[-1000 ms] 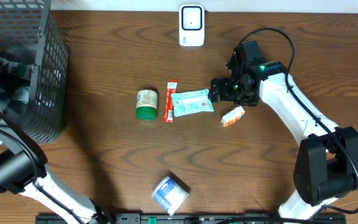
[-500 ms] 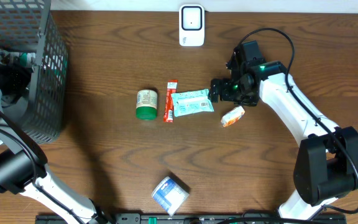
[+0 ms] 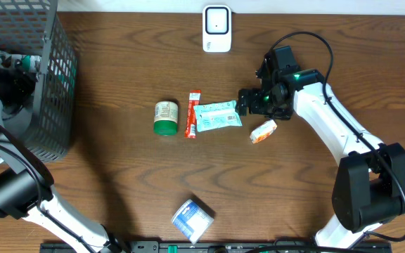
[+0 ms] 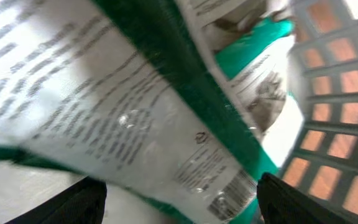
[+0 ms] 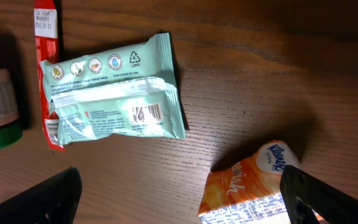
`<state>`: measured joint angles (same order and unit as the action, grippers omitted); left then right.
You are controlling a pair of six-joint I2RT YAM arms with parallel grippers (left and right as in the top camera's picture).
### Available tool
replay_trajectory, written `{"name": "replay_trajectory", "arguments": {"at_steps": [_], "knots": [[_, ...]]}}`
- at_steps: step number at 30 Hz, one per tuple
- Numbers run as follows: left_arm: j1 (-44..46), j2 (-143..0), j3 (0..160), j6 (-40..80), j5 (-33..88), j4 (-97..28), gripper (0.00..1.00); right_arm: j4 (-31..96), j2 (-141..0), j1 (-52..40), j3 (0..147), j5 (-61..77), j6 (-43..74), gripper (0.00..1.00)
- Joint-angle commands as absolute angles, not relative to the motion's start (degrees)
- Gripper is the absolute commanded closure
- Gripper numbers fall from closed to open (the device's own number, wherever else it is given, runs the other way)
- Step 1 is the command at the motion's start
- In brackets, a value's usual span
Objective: Scan the item barcode
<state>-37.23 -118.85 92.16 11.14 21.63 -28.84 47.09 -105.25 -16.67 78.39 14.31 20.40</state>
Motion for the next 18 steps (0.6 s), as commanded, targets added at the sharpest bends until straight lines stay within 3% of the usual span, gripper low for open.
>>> {"name": "replay_trajectory", "arguments": {"at_steps": [1, 7, 18], "knots": [[-37.1, -119.1, 89.9, 11.5, 12.5, -29.5, 0.21, 47.1, -104.6, -16.7, 79.0, 13.9, 21.0, 0.01], [-37.1, -119.1, 85.3, 11.6, 11.2, -20.0, 0.18, 47.1, -104.6, -16.7, 79.0, 13.9, 21.0, 0.01], [-36.9, -119.4, 84.6, 11.6, 24.9, -10.6, 0.18, 47.1, -104.6, -16.7, 79.0, 13.9, 21.0, 0.01]]}}
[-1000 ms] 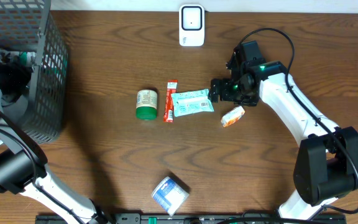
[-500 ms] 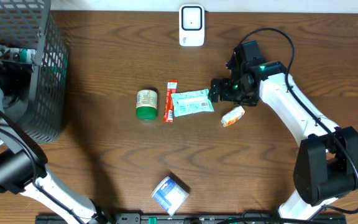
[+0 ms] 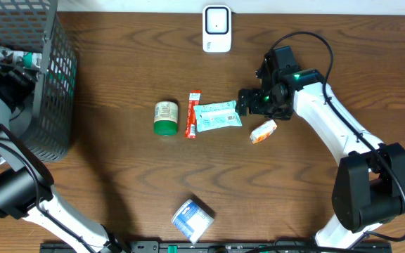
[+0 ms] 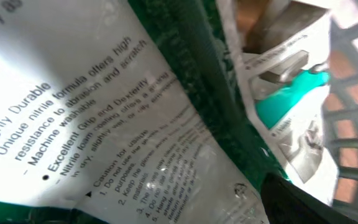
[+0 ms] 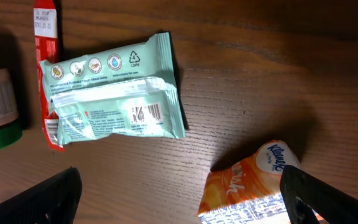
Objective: Scan the item barcode
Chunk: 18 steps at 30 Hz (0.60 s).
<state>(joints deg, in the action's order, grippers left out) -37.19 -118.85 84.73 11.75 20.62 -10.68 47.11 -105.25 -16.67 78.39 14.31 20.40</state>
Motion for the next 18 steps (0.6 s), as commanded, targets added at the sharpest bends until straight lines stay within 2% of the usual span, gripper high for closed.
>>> {"name": "replay_trajectory", "arguments": {"at_steps": [1, 7, 16, 18], "knots": [[-36.9, -119.5, 84.6, 11.6, 24.9, -10.5, 0.18, 47.1, -104.6, -16.7, 79.0, 13.9, 21.0, 0.01], [-36.9, -120.2, 84.6, 11.4, 25.3, -7.2, 0.18, 47.1, -104.6, -16.7, 79.0, 13.9, 20.9, 0.01], [-36.9, -120.2, 84.6, 11.4, 39.0, 0.0, 0.18, 47.1, -104.6, -16.7, 79.0, 13.9, 21.0, 0.01], [-36.8, -120.2, 84.6, 11.4, 39.0, 0.6, 0.18, 47.1, -104.6, -16.7, 79.0, 13.9, 21.0, 0.01]]}}
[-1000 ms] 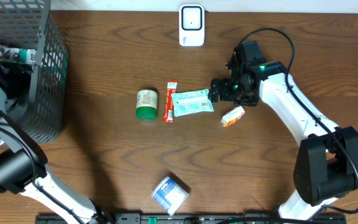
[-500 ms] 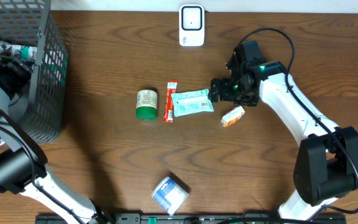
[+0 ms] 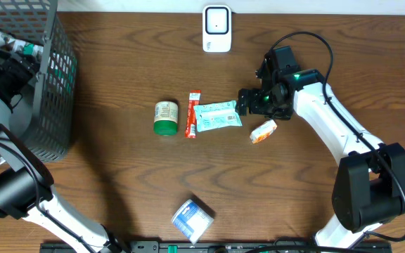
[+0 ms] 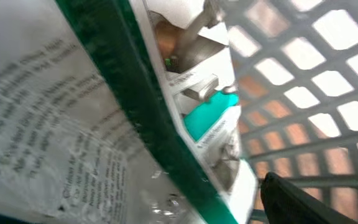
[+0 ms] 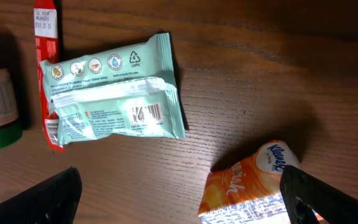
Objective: Scan the item barcode
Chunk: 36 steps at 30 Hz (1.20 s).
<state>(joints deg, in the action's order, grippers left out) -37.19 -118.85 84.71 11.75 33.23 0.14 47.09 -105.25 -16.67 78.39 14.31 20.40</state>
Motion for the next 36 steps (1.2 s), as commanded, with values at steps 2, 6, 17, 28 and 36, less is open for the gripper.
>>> {"name": "replay_trajectory", "arguments": {"at_steps": [2, 6, 17, 28, 36], "knots": [[-36.6, -120.2, 84.6, 11.4, 36.9, 1.0, 0.21, 47.1, -104.6, -16.7, 79.0, 13.9, 21.0, 0.01], [-35.9, -120.2, 84.6, 11.4, 36.9, 2.8, 0.23, 47.1, -104.6, -16.7, 79.0, 13.9, 20.9, 0.01], [-31.5, -120.7, 84.6, 11.4, 20.7, 6.8, 0.17, 47.1, -104.6, -16.7, 79.0, 13.9, 21.0, 0.01], [-29.6, -123.2, 84.6, 11.6, 20.7, 8.6, 0.3, 47.1, -104.6, -16.7, 79.0, 13.9, 21.0, 0.01], [-32.4, -121.0, 84.6, 17.0, 23.0, 9.6, 0.93, 47.1, -104.6, -16.7, 79.0, 13.9, 21.0, 0.01]]}}
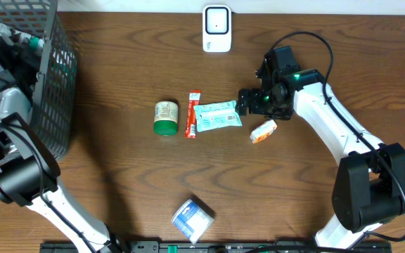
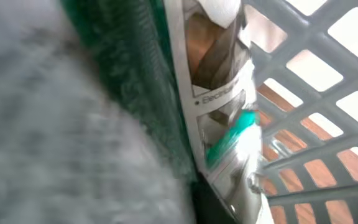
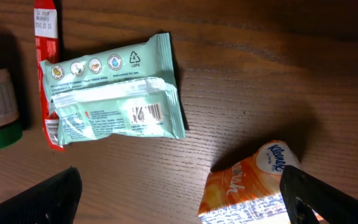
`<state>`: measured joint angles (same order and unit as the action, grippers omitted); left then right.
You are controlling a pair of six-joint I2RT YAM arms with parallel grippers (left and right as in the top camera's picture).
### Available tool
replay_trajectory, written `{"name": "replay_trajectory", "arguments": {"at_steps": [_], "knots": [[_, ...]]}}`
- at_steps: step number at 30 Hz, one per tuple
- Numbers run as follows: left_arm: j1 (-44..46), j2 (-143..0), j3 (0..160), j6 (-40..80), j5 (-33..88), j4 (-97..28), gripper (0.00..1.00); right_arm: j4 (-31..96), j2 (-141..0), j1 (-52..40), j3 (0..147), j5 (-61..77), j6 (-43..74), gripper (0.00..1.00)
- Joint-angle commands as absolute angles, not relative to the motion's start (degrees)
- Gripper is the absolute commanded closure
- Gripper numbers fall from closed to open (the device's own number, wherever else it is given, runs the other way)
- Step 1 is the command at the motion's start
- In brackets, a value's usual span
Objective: Scan the item barcode
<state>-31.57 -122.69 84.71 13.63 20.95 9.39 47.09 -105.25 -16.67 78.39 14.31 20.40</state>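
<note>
My left gripper is inside the black wire basket (image 1: 51, 91) at the far left. It is shut on a green-and-white printed package (image 2: 104, 124), which fills the blurred left wrist view. The basket mesh shows just behind the package. The white scanner (image 1: 216, 28) stands at the back middle of the table. My right gripper (image 3: 185, 208) hangs open above the table between a mint-green packet (image 3: 114, 93), barcode facing up, and an orange tissue pack (image 3: 253, 180). Nothing is between its fingers.
A green-lidded jar (image 1: 165, 117) and a red stick packet (image 1: 193, 114) lie left of the mint packet (image 1: 218, 114). A blue-and-white pack (image 1: 192, 218) lies near the front edge. The tall basket walls surround the left gripper.
The left gripper with the package has moved farther toward the basket's back corner, and the package now sits closer and blurred in its wrist view. The right arm has not moved.
The left gripper was low in the basket with the package across its fingers, barcode in view. At each later moment it stood higher and farther back with the package. The right gripper has stayed open over the mint packet and tissue pack.
</note>
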Motion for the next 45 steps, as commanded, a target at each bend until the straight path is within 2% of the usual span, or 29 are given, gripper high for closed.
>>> {"name": "replay_trajectory", "arguments": {"at_steps": [1, 6, 12, 23, 33, 38, 45], "knots": [[-33.0, -120.5, 84.6, 18.7, 24.1, 9.6, 0.93, 47.1, -104.6, -16.7, 79.0, 13.9, 20.9, 0.01], [-37.4, -117.0, 84.6, 24.6, 32.3, 12.0, 0.93, 47.1, -104.6, -16.7, 79.0, 13.9, 21.0, 0.01], [-43.0, -114.0, 84.6, 32.9, 45.8, 20.5, 0.93, 47.1, -104.6, -16.7, 79.0, 13.9, 21.0, 0.01], [-46.7, -109.6, 84.6, 42.4, 52.3, 30.0, 0.93, 47.1, -104.6, -16.7, 79.0, 13.9, 21.0, 0.01], [-46.7, -94.2, 84.6, 42.5, 52.1, 30.0, 0.93, 47.1, -104.6, -16.7, 79.0, 13.9, 21.0, 0.01], [-46.1, -85.7, 84.6, 46.0, 54.5, 23.0, 0.93, 47.1, -104.6, -16.7, 79.0, 13.9, 21.0, 0.01], [-40.6, -80.4, 84.6, 45.7, 70.9, 4.1, 0.93, 47.1, -104.6, -16.7, 79.0, 13.9, 21.0, 0.01]]}}
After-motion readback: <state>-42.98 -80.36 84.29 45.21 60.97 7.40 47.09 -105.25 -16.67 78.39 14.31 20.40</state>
